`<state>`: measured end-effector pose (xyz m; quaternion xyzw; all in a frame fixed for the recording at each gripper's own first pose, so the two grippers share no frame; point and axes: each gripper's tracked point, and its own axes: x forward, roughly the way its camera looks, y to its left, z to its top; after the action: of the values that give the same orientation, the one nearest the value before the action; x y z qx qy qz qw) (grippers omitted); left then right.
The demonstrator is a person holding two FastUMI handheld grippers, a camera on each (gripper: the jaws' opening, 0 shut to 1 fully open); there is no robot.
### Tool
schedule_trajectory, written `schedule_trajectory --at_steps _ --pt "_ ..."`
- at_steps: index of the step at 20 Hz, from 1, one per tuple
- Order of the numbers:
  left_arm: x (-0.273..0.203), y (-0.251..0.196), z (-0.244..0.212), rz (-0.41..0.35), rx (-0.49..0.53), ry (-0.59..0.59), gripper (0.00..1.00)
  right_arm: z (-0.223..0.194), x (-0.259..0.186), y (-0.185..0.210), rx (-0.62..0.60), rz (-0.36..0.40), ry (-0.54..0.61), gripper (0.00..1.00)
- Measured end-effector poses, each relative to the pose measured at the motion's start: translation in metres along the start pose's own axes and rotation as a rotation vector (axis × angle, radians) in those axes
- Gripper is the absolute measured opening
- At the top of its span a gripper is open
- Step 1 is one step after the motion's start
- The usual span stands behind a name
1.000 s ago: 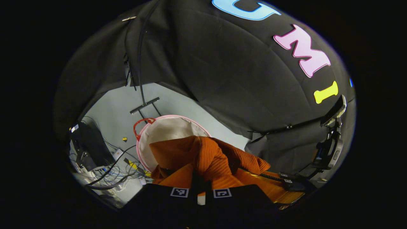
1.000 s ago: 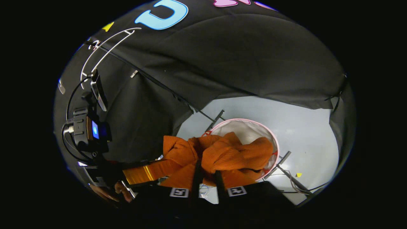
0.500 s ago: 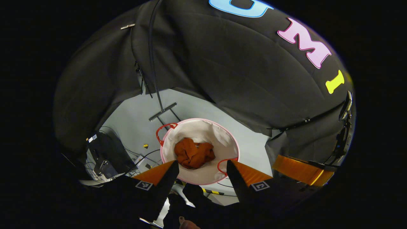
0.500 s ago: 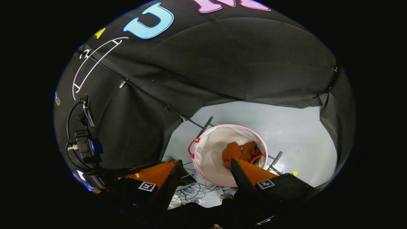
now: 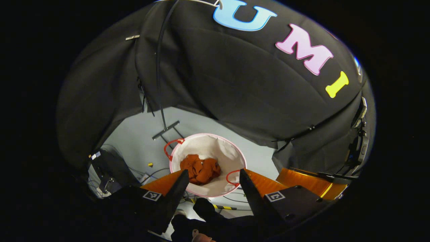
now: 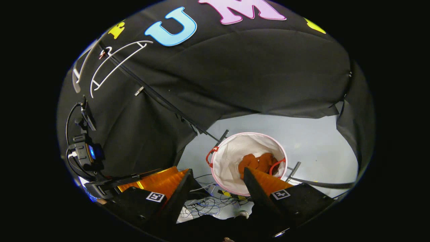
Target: Grasp the clothes on the hanger with both hands and then place them into the laundry hamper below.
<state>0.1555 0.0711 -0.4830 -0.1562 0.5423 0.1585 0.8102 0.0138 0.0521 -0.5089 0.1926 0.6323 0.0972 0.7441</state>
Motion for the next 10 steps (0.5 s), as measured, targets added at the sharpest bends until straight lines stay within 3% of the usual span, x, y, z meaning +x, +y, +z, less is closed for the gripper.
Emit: schedule_trajectory --at_steps 2,5,10 --pt "-0.023 -0.010 0.006 -0.043 0.044 -0.050 0.92 -0.008 -0.020 0.010 0.006 -0.008 -0.051 0.99" --pt "-0.059 -0.017 0.007 -0.102 0.128 -0.139 0.96 -0.015 -0.053 0.029 0.008 -0.007 -0.152 0.99" --pt "-0.150 -0.033 0.030 -0.212 0.235 -0.356 0.96 0.008 -0.155 0.066 -0.068 -0.020 -0.451 0.99"
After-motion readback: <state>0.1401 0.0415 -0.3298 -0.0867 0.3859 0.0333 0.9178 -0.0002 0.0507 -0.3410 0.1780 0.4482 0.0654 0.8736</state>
